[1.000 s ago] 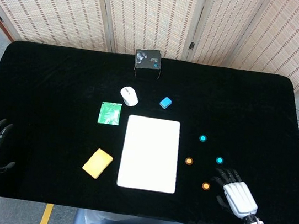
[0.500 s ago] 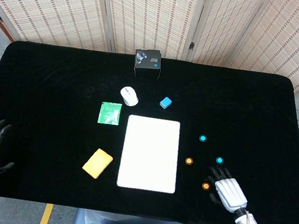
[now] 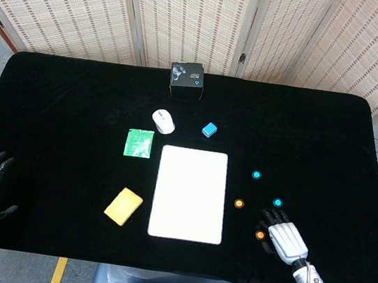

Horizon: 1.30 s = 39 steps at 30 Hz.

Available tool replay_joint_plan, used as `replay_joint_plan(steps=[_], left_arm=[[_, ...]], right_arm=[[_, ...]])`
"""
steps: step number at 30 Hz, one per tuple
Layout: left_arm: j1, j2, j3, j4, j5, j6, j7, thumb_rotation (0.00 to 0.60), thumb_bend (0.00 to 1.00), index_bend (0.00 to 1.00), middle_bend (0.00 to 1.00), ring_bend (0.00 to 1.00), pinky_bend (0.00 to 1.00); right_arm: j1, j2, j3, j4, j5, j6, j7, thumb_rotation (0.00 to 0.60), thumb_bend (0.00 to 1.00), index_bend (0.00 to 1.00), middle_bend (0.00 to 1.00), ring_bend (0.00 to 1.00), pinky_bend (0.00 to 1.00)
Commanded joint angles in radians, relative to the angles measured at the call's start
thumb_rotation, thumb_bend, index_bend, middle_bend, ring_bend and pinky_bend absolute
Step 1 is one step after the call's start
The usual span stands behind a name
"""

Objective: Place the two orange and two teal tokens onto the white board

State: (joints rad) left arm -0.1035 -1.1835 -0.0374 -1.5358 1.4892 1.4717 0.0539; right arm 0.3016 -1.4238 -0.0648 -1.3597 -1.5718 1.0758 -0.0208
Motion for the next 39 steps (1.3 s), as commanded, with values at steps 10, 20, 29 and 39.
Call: replay_joint_plan(steps=[10, 20, 29, 39], left_arm=[[-0.001, -0.008, 0.001, 0.014, -0.003, -0.007, -0.009, 0.600, 0.18, 0.01, 0.00, 0.00, 0.00], [-0.001, -0.016, 0.002, 0.023, -0.003, -0.009, -0.014, 0.600, 0.18, 0.01, 0.00, 0.00, 0.00], [0.003, -0.019, 0.003, 0.034, -0.003, -0.004, -0.026, 0.600, 0.18, 0.01, 0.00, 0.00, 0.00], [0.007, -0.027, 0.005, 0.056, -0.005, -0.005, -0.044, 0.600, 0.18, 0.01, 0.00, 0.00, 0.00]], right_arm=[[0.006, -0.002, 0.001, 0.004, 0.028, -0.007, -0.004, 0.600, 0.46, 0.47, 0.15, 0.02, 0.02], [0.004, 0.001, -0.001, 0.001, 0.033, 0.008, 0.001, 0.600, 0.46, 0.53, 0.19, 0.03, 0.02], [0.004, -0.003, -0.004, -0.006, 0.021, 0.028, 0.000, 0.600, 0.46, 0.54, 0.20, 0.03, 0.02], [0.003, -0.008, -0.008, -0.016, 0.021, 0.036, -0.025, 0.600, 0.46, 0.56, 0.22, 0.04, 0.02]])
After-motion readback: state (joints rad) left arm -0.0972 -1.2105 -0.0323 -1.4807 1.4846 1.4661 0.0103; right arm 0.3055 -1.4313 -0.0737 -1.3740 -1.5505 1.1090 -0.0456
